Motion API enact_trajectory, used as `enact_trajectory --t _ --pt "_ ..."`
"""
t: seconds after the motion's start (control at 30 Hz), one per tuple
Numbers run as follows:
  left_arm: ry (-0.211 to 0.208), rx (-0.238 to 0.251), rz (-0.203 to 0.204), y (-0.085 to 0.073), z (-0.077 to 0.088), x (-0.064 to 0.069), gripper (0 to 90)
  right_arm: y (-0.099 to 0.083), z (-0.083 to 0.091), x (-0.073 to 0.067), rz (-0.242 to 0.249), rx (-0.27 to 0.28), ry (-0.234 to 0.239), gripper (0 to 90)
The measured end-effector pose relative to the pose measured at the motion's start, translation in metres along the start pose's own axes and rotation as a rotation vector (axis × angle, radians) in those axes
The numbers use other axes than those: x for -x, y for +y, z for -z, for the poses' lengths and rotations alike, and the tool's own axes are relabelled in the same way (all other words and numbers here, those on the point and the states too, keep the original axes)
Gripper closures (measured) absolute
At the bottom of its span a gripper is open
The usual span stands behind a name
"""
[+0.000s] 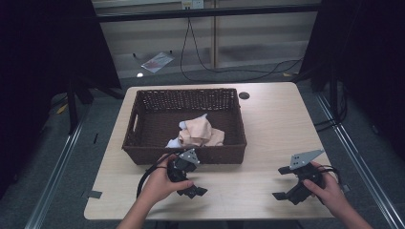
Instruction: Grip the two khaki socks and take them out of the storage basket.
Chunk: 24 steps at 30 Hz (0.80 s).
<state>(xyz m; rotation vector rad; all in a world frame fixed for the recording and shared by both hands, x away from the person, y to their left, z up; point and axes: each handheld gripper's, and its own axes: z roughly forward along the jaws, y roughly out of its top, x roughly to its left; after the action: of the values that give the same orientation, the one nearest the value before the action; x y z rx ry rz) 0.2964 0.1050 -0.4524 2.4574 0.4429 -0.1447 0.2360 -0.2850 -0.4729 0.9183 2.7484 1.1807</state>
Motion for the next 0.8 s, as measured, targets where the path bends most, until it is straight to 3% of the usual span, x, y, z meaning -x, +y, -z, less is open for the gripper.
enact_trajectory --t 0.47,0.6,0.8 --pt "-0.052 -0.018 0.021 0.01 0.009 0.0 5.7 0.0 0.002 0.0 -0.003 0.011 0.003 2.3" --pt "-0.076 -0.016 0.043 0.015 0.018 -0.001 5.8 0.0 0.002 0.001 -0.004 0.012 0.003 2.3" --pt "-0.08 -0.042 0.053 0.024 0.027 0.0 6.1 0.0 0.001 0.0 -0.005 0.006 0.004 2.2"
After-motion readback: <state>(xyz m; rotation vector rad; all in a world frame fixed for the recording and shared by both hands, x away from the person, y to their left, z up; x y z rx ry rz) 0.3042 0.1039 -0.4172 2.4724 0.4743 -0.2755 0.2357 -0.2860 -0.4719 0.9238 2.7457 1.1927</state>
